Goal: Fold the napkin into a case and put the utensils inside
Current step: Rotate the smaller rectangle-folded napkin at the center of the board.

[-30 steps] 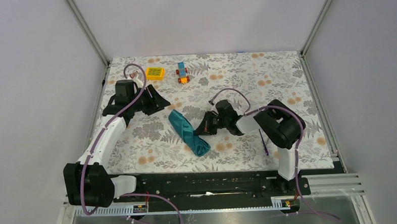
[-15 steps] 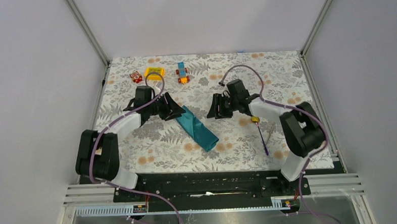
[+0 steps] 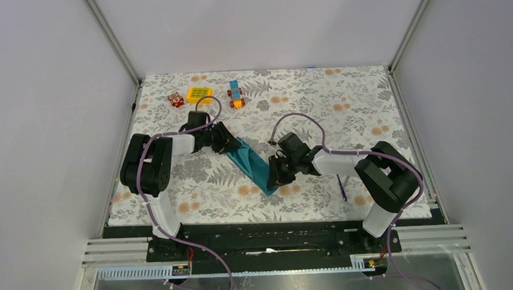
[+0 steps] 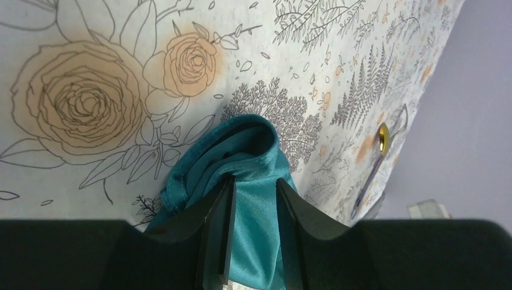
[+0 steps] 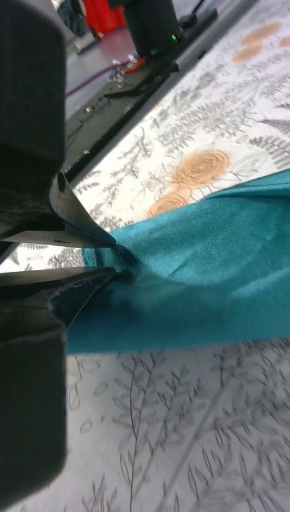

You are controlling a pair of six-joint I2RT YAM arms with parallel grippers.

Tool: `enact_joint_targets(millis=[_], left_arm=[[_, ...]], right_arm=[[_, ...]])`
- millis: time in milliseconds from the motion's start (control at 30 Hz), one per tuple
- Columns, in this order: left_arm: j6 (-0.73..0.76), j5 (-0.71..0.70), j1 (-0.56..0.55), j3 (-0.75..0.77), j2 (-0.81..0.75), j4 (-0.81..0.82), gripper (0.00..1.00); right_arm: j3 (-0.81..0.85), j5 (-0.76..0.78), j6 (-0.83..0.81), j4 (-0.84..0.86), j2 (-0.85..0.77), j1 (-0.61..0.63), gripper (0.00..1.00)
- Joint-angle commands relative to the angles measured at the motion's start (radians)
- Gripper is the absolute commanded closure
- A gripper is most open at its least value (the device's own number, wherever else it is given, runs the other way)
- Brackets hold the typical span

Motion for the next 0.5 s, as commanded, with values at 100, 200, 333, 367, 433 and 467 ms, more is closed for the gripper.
enact_joint_targets(millis=[100,200,333,367,433,467], left_arm=[[0.075,-0.117,-0.014,0.023,-0.078,-0.081,0.56],[0.080,-0.126,-0.019,0.004,-0.208,-0.128,0.46],[0.138,-0.128,-0.017,0.026,-0.355,-0.240,0.37],[0.147,-0.126,-0.016,0.032,-0.384,-0.261,0.35],[0.163,-0.105,-0.015,0.037,-0.435,-0.290,0.32],[0.171,-0.092,-0.014,0.038,-0.454,-0.298,0.31]], right_arm=[[0.068,0.262,-0.127,-0.192,-0.025,-0.006,0.73],[0.103,0.299,-0.166,-0.246,-0.061,-0.006,0.65],[0.194,0.458,-0.236,-0.334,0.007,-0.006,0.61],[0.213,0.494,-0.246,-0.348,0.029,-0.006,0.61],[0.251,0.574,-0.253,-0.368,0.066,-0.007,0.59],[0.277,0.616,-0.254,-0.380,0.085,-0.009,0.58]])
